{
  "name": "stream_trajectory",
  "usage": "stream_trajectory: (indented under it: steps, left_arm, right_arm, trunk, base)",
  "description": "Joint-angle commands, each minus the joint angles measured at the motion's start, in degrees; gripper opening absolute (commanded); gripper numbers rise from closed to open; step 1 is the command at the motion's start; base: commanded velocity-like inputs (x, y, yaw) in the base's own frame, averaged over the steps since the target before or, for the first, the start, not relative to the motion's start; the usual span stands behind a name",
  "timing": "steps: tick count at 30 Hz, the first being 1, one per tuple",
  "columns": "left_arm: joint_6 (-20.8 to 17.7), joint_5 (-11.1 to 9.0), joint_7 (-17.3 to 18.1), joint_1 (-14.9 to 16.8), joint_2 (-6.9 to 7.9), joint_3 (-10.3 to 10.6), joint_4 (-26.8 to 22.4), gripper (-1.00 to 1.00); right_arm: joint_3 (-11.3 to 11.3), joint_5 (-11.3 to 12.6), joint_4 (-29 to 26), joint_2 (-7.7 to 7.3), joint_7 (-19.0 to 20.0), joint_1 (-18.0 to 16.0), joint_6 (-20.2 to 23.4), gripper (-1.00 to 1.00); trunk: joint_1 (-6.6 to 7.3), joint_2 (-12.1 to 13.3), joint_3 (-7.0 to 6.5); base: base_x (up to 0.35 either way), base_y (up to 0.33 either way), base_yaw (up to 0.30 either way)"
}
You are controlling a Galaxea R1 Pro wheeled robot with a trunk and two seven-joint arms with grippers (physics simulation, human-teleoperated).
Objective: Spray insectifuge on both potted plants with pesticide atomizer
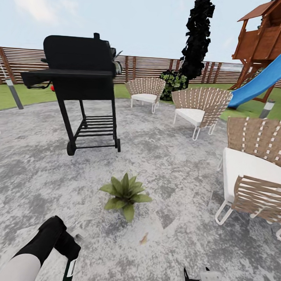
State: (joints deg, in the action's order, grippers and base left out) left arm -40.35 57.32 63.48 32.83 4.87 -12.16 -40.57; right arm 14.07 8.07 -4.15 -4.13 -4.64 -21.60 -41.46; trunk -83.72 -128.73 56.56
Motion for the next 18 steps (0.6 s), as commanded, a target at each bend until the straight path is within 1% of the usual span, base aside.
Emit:
stream_trajectory:
  steps: [1,3,4,5,7,9,11,12,13,14,16,17,18]
  left_arm:
    - [-0.4,0.75,0.54,0.07,-0.09,-0.21,-0.1,-1.0]
    - [-0.42,2.22,0.68,0.44,-0.35,-0.22,-0.12,-1.0]
    - [-0.43,2.56,0.7,0.64,-0.39,-0.22,-0.12,-1.0]
    - [-0.5,3.76,0.76,1.49,-0.53,-0.26,-0.03,-1.0]
    - [-0.9,4.58,1.18,2.01,-0.65,-0.25,-0.01,-1.0]
    - [-1.11,5.14,2.55,2.25,-0.67,-0.21,-0.03,-1.0]
    - [-1.18,6.01,4.57,2.34,-0.66,-0.17,-0.04,-1.0]
    - [-1.22,7.33,6.12,2.38,-0.71,-0.15,-0.04,-1.0]
    - [-1.24,7.89,6.6,2.38,-0.73,-0.17,-0.05,-1.0]
    - [-1.27,9.07,7.5,2.43,-0.78,-0.19,-0.08,-1.0]
    - [-1.29,11.9,9.38,2.54,-1.0,-0.21,-0.11,-1.0]
    - [-1.3,13.9,11.16,2.69,-1.36,-0.19,-0.17,-1.0]
    - [-1.31,15.09,12.46,3.07,-1.71,-0.07,-0.3,-1.0]
  right_arm:
    - [0.52,0.42,0.04,0.04,-0.15,-0.02,-0.09,1.0]
    - [0.58,0.38,0.09,0.2,-0.12,-0.02,-0.05,1.0]
    - [0.59,0.4,0.09,0.22,-0.12,-0.02,-0.05,1.0]
    - [0.6,0.42,0.1,0.28,-0.15,-0.02,-0.05,1.0]
    - [0.57,0.44,0.11,0.27,-0.22,-0.02,-0.03,1.0]
    - [0.58,0.45,0.11,0.31,-0.25,-0.02,-0.03,1.0]
    - [0.6,0.45,0.11,0.33,-0.27,-0.02,-0.02,1.0]
    - [0.61,0.45,0.11,0.37,-0.29,-0.02,-0.06,1.0]
    - [0.61,0.45,0.11,0.38,-0.31,-0.02,-0.07,1.0]
    - [0.61,0.45,0.11,0.5,-0.33,-0.02,-0.09,1.0]
    - [0.61,0.4,0.11,0.87,-0.35,-0.02,-0.1,1.0]
    - [0.61,0.38,0.11,1.15,-0.36,-0.02,-0.1,1.0]
    - [0.61,0.38,0.11,1.37,-0.36,-0.02,-0.11,1.0]
  trunk:
    - [-0.02,-0.02,0.05]
    - [-0.02,-0.02,0.05]
    - [-0.02,-0.02,0.05]
    - [-0.02,-0.02,0.05]
    - [-0.02,-0.02,0.05]
    - [-0.02,-0.02,0.05]
    - [-0.02,-0.02,0.05]
    - [-0.02,-0.02,0.05]
    - [-0.02,-0.02,0.05]
    - [-0.02,-0.02,0.05]
    - [-0.02,-0.02,0.05]
    - [-0.02,-0.02,0.05]
    - [-0.02,-0.02,0.05]
  base:
    - [0.292,-0.186,0.0]
    - [0.292,-0.186,0.0]
    - [0.292,-0.186,0.0]
    - [0.292,-0.186,0.0]
    - [0.293,-0.179,0.0]
    - [0.271,-0.118,0.0]
    - [0.138,-0.05,0.0]
    - [0.055,-0.02,0.0]
    - [0.044,-0.016,0.0]
    - [0.028,-0.01,0.0]
    - [0.015,-0.005,0.0]
    - [0.006,-0.002,0.0]
    - [0.004,-0.001,0.0]
